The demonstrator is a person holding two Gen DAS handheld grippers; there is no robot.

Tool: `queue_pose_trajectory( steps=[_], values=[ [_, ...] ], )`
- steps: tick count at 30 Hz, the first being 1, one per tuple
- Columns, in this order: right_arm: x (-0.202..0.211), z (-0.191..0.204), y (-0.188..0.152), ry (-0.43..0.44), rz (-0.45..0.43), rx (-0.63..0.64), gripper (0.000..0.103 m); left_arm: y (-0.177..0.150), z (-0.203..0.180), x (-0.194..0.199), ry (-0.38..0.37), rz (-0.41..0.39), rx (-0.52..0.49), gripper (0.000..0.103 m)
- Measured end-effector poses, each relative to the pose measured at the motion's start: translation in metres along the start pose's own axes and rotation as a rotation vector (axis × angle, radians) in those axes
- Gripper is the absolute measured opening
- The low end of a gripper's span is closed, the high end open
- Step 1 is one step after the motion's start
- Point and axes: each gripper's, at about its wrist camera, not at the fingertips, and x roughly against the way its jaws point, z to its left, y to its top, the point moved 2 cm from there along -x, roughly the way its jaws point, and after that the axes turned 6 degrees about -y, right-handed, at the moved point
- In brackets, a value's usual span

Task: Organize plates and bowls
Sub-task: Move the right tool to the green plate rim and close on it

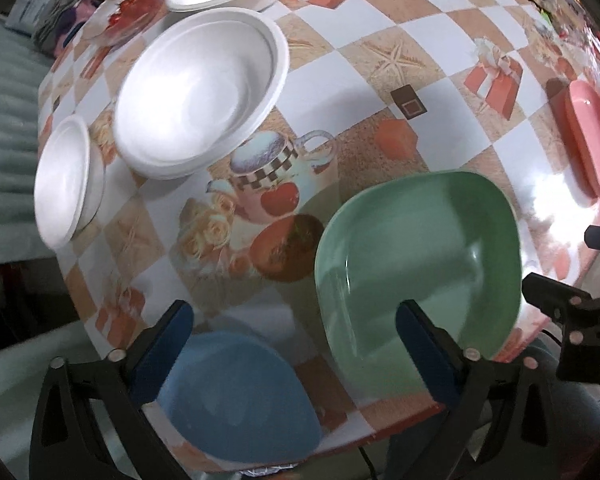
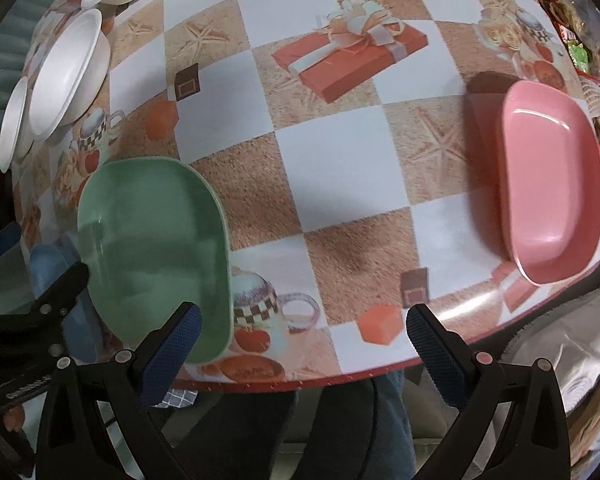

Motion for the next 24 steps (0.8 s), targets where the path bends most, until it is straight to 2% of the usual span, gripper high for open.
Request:
queue_pose_trajectory(
  steps=[3,9,12,14,15,16,22,24],
  values=[
    [-0.007,0.007,0.000,-0.029,-0.005,0.007,0.103,0.003,-0.002,-0.012,-0.008,0.017,0.005,0.098],
    [-0.016,0.022,0.002,-0.024,0.003,0.025,0.103,0.004,-0.013,-0.028,-0.032,0.044,0.011,0.091],
    [-0.013,0.032,-0.004,-0.025,0.023,0.036,0.094,0.008,-0.022,-0.037,-0.032,0.055,0.019,0.089],
    [-0.012,0.036,-0.005,-0.014,0.041,0.037,0.094,0.010,-0.025,-0.042,-0.039,0.060,0.032,0.089],
    [-0.012,0.038,-0.006,-0.011,0.045,0.036,0.089,0.011,-0.026,-0.043,-0.053,0.056,0.040,0.089],
    [-0.013,0.040,-0.008,0.000,0.051,0.035,0.078,0.013,-0.028,-0.045,-0.058,0.059,0.044,0.089],
    [-0.009,0.050,-0.008,0.006,0.051,0.053,0.077,0.000,-0.031,-0.054,-0.107,0.084,0.054,0.085],
    [-0.004,0.048,-0.009,0.001,0.051,0.055,0.072,-0.004,-0.037,-0.058,-0.122,0.094,0.057,0.084]
  ],
)
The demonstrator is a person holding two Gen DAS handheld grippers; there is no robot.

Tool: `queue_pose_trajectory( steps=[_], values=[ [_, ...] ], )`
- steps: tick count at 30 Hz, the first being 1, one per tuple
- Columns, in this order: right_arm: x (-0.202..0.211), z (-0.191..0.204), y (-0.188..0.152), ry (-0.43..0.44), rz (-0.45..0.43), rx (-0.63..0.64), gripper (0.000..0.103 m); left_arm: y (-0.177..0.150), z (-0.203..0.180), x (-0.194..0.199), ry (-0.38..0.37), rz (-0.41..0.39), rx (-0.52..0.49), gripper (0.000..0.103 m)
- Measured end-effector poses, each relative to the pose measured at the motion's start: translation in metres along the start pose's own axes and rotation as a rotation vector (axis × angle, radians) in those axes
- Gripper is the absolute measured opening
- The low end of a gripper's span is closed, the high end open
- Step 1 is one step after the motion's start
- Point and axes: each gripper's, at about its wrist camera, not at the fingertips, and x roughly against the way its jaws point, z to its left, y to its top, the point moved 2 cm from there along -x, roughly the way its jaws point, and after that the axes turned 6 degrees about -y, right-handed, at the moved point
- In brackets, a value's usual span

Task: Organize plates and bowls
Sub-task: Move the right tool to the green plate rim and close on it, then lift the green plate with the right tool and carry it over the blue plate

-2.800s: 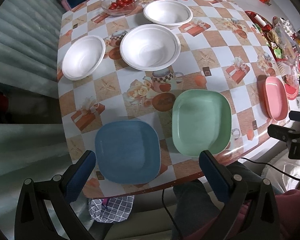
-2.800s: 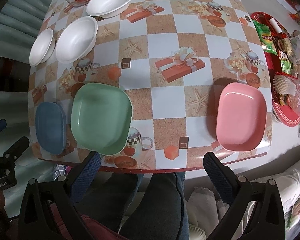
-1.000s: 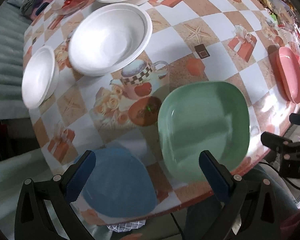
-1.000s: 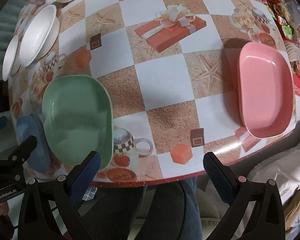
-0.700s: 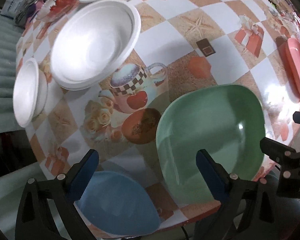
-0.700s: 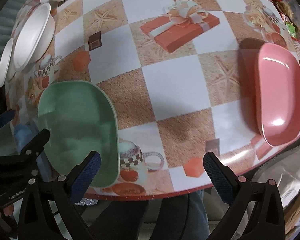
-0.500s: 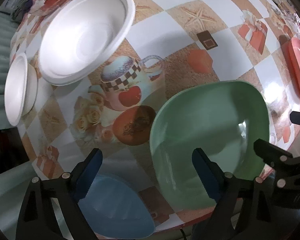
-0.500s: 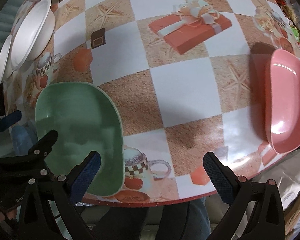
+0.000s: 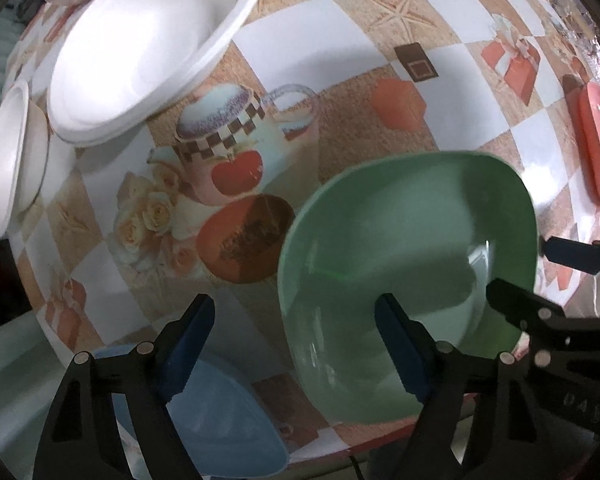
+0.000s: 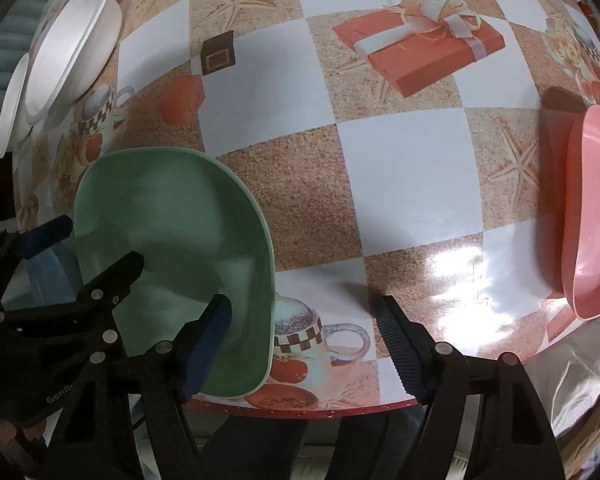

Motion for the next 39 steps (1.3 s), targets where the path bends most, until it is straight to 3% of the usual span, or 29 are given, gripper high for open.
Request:
queue_pose_trajectory(
  steps=[4,8,9,11,12,13,22,32,34,39],
  values=[
    [0.009,0.010,-0.002,0.000,-0.015,0.021,0.056,-0.023,-0.010,-0.016,-0.025,0.001,0.004,0.083],
    [0.007,0.006,0.010,0.029,-0.026,0.050,0.051,-0.034,-0.026,-0.025,-0.081,-0.002,0.028,0.065],
    [0.007,0.005,0.010,0.031,-0.028,0.057,0.047,-0.037,-0.030,-0.025,-0.089,-0.004,0.032,0.058],
    [0.007,0.007,0.009,0.062,-0.025,0.058,0.040,-0.043,-0.041,-0.029,-0.098,-0.005,0.035,0.056],
    [0.007,0.008,0.009,0.091,-0.013,0.054,0.028,-0.046,-0.046,-0.032,-0.100,-0.010,0.038,0.055],
    [-0.004,0.006,0.003,0.100,-0.003,0.051,0.024,-0.050,-0.050,-0.035,-0.090,-0.018,0.040,0.055],
    [-0.009,0.032,-0.010,0.030,-0.026,0.123,0.024,-0.091,-0.046,-0.062,-0.120,-0.057,0.074,0.051],
    [-0.019,0.050,-0.022,-0.033,-0.029,0.217,0.024,-0.110,-0.036,-0.080,-0.135,-0.104,0.115,0.051],
    [-0.019,0.053,-0.022,-0.033,-0.025,0.218,0.024,-0.114,-0.026,-0.086,-0.138,-0.117,0.133,0.046],
    [-0.023,0.059,-0.019,-0.051,-0.025,0.222,0.024,-0.126,-0.004,-0.092,-0.182,-0.143,0.220,0.018]
  ],
)
